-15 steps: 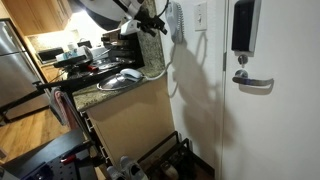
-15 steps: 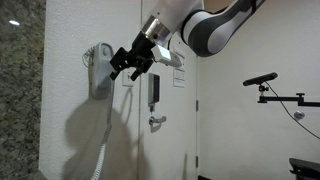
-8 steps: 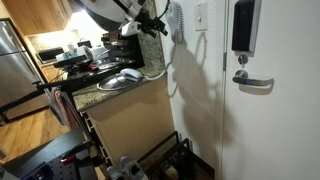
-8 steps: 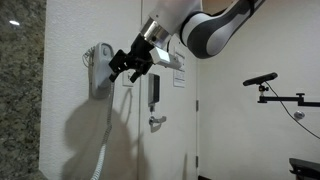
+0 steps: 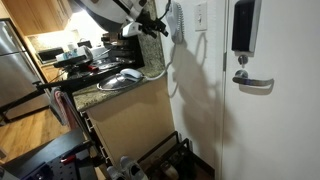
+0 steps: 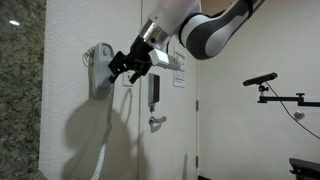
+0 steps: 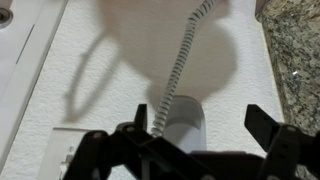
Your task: Untangle and straighten the telephone cable.
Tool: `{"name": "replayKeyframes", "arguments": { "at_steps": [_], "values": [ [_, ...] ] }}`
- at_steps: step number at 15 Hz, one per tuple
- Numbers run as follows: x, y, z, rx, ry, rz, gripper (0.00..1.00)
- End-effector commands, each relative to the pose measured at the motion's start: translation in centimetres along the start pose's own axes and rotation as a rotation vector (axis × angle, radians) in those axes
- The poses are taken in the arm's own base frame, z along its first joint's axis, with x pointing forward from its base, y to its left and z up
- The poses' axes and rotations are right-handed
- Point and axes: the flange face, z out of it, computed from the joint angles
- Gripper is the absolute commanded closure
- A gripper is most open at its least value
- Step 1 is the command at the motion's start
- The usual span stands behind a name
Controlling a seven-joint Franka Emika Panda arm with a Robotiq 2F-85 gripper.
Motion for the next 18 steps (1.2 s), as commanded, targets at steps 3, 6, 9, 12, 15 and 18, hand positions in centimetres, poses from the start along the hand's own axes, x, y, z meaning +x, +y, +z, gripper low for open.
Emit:
{"name": "replayKeyframes", "arguments": {
  "at_steps": [3, 6, 9, 12, 15, 18],
  "values": [
    [1.9, 0.2, 1.9, -0.016, 0.039, 0.018, 0.00],
    [2.0, 0.4, 3.3, -0.020, 0.032, 0.026, 0.00],
    [1.7, 0.6, 4.7, -0.027, 0.014, 0.031, 0.00],
    [1.4, 0.6, 5.8, -0.038, -0.003, 0.036, 0.00],
    [1.2, 0.4, 6.6, -0.038, -0.009, 0.032, 0.00],
    [1.0, 0.3, 7.1, -0.042, -0.015, 0.033, 0.00]
  ]
}}
